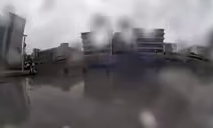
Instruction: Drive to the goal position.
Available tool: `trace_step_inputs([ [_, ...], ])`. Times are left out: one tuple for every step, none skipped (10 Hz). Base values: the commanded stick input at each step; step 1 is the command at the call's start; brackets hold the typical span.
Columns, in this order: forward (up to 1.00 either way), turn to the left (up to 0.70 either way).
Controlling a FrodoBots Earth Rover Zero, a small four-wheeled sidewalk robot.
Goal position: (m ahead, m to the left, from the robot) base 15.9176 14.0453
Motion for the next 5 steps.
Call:
trace_step_inputs([
  [1.0,0.0],
  [1.0,0.0],
  [1.0,0.0],
  [1.0,0.0],
  [1.0,0.05],
])
